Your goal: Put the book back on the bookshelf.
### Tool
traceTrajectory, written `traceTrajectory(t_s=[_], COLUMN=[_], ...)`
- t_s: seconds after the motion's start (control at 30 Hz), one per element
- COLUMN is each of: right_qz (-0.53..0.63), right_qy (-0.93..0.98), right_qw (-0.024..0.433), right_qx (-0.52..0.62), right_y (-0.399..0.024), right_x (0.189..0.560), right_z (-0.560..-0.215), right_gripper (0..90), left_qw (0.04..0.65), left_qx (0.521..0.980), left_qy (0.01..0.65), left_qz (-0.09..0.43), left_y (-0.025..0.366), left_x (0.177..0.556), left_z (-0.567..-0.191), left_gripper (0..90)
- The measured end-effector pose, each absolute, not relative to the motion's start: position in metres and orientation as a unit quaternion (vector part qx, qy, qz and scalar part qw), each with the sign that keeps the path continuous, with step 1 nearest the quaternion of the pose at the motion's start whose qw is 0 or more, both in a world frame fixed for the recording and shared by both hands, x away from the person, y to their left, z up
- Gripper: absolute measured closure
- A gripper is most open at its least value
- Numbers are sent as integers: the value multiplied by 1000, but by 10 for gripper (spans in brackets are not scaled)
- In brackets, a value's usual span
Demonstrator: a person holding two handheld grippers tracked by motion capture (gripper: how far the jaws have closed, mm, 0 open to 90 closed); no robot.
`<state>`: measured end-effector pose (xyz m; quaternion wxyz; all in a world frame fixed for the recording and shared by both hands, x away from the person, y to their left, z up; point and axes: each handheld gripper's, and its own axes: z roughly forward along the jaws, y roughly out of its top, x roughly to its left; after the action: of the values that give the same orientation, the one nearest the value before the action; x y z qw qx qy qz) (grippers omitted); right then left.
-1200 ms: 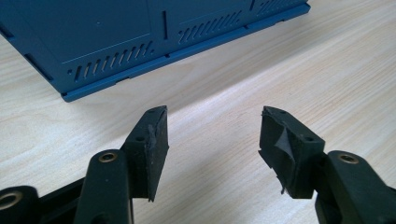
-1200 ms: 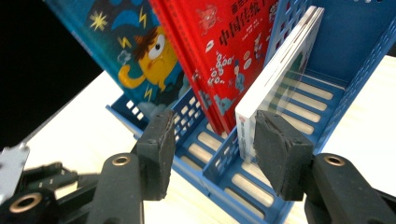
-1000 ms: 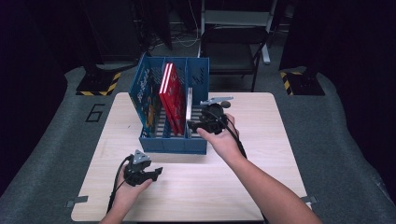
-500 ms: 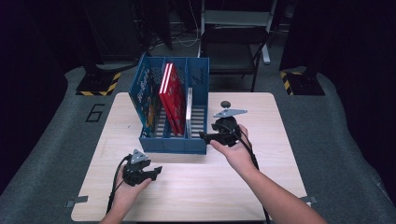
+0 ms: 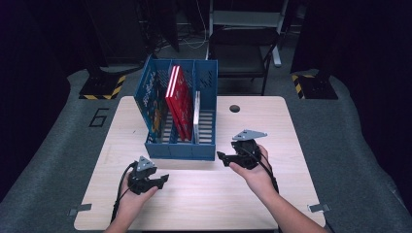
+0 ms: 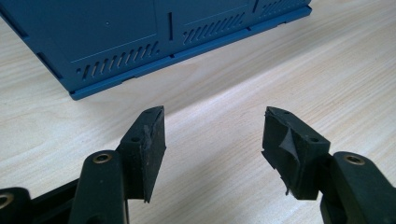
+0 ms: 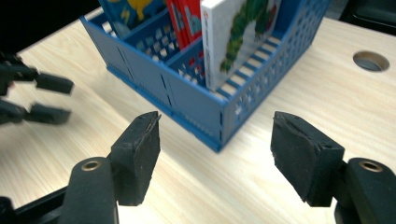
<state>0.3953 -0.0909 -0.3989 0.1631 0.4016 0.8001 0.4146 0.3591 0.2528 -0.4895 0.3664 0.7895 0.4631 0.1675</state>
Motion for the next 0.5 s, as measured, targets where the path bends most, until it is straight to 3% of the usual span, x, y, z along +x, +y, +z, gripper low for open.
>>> traceTrajectory(t_s=[0.5], right_qz=[412], right_qy=[782], right_qw=[159], right_qx=[440], right_y=[-132], right_x=[367], right_z=[-453], right_gripper=[318], left_qw=[364], left_qx=[792], left_qy=[462], left_qz=[164], left_y=[253], left_x=[358], left_z=[-489], left_gripper=[393])
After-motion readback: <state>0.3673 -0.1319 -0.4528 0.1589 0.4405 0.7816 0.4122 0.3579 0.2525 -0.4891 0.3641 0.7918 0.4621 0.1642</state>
